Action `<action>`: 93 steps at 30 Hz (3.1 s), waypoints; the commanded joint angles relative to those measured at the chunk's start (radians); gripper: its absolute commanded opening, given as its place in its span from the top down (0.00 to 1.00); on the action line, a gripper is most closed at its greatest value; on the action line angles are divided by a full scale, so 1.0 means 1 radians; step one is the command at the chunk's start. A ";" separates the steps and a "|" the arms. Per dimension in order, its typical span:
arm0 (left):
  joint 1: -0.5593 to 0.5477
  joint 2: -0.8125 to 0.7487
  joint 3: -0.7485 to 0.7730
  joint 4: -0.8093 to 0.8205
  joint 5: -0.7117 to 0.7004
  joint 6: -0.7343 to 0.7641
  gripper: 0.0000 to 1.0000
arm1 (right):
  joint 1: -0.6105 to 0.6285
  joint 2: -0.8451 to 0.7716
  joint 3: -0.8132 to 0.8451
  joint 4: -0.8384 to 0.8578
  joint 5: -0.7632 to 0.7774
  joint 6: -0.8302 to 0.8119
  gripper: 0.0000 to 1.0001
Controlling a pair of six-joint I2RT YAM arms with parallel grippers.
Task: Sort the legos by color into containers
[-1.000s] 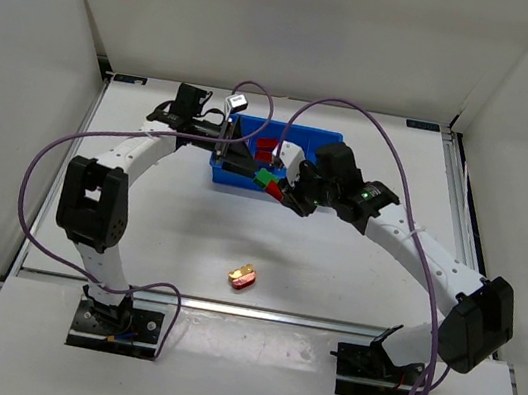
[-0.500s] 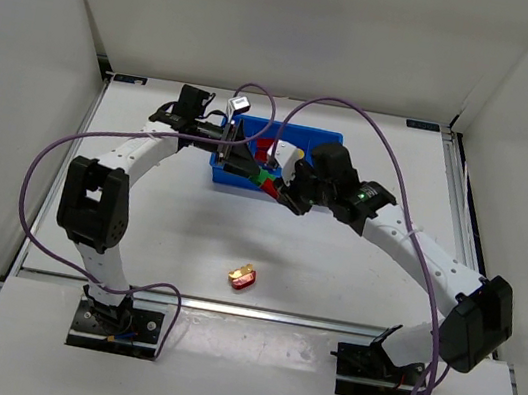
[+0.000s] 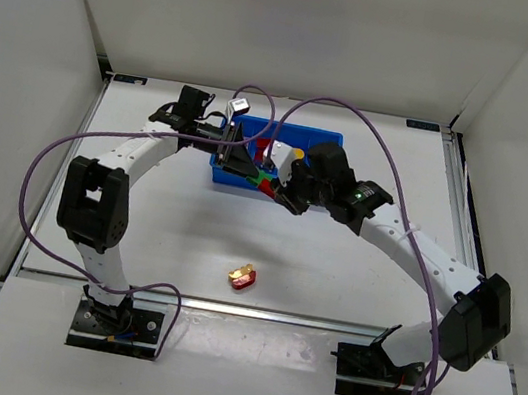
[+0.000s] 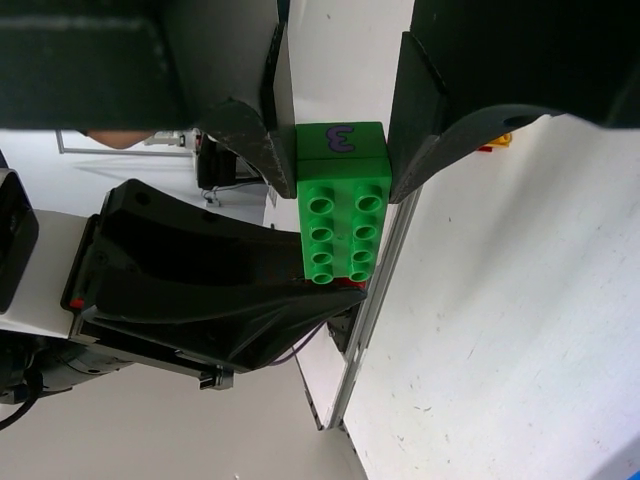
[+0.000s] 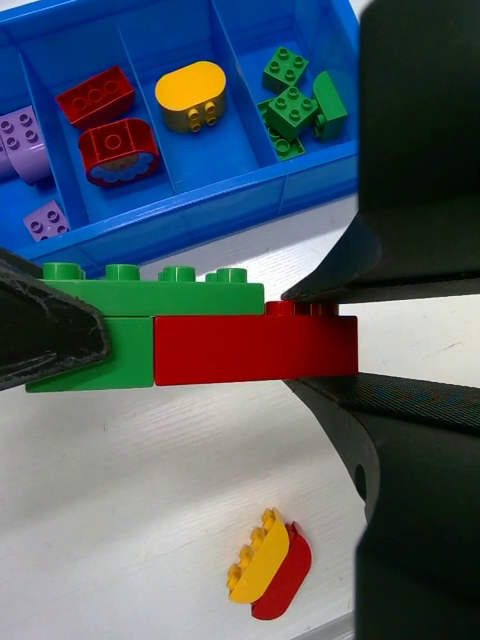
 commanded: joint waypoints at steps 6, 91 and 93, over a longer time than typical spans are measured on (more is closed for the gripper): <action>0.013 -0.012 0.081 -0.002 -0.043 0.021 0.72 | 0.086 -0.061 -0.036 0.029 -0.015 -0.103 1.00; 0.295 -0.177 -0.049 -0.128 -0.074 0.114 0.69 | -0.025 0.217 0.318 0.070 -0.203 0.058 0.36; 0.289 -0.163 -0.037 -0.126 -0.062 0.113 0.69 | 0.002 0.215 0.311 0.072 -0.156 0.035 0.36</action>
